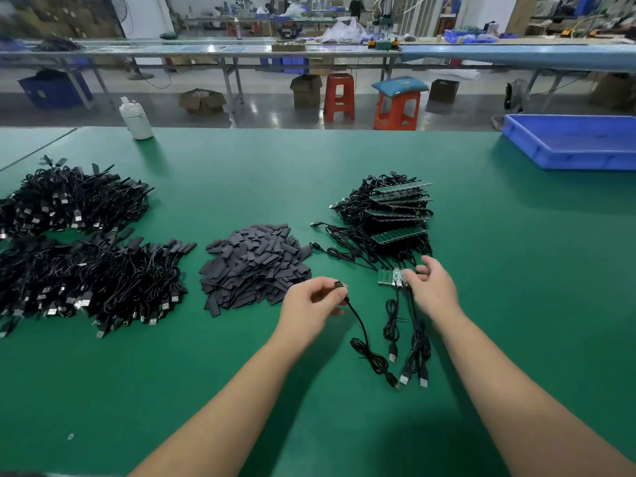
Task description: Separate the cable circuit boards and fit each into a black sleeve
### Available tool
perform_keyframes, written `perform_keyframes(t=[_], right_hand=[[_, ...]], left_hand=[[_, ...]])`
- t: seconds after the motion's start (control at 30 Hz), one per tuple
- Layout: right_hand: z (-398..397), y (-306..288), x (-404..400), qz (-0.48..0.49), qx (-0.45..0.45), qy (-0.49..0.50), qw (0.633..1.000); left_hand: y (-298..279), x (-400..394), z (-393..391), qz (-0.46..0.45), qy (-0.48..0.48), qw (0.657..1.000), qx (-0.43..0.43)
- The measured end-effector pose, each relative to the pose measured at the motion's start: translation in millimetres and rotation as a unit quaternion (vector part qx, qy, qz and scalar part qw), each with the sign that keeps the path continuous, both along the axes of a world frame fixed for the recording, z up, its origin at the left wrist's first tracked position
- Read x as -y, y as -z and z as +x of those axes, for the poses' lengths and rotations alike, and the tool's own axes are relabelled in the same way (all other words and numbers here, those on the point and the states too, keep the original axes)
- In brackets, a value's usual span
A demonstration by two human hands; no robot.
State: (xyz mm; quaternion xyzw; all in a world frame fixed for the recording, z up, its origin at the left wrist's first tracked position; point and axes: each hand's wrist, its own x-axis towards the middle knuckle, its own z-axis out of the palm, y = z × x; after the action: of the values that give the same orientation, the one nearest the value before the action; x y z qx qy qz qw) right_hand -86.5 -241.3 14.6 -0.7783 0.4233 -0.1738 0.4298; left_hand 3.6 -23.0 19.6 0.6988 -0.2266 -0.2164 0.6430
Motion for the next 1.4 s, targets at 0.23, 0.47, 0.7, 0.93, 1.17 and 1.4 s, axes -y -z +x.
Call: perform_keyframes(t=[0.23, 0.47, 0.7, 0.93, 1.17, 1.4], right_hand=[[9, -11, -54, 0.176, 0.030, -0.227, 0.957], [21, 3, -124, 0.356, 0.130, -0.172, 0.909], [26, 29, -136, 0.229, 0.049, -0.130, 0.964], [18, 49, -121, 0.288, 0.091, -0.085, 0.949], [17, 51, -119, 0.307, 0.083, -0.112, 0.941], [18, 52, -121, 0.271, 0.031, -0.168, 0.947]], left_hand=[[-8, -9, 12, -0.008, -0.020, 0.998, -0.060], [4, -20, 33, 0.065, -0.050, 0.994, -0.075], [30, -51, 62, 0.314, -0.121, 0.926, 0.171], [55, -115, 101, 0.526, -0.247, 0.769, 0.267], [59, -134, 120, 0.476, -0.247, 0.835, 0.124], [51, -135, 121, 0.452, -0.241, 0.855, 0.080]])
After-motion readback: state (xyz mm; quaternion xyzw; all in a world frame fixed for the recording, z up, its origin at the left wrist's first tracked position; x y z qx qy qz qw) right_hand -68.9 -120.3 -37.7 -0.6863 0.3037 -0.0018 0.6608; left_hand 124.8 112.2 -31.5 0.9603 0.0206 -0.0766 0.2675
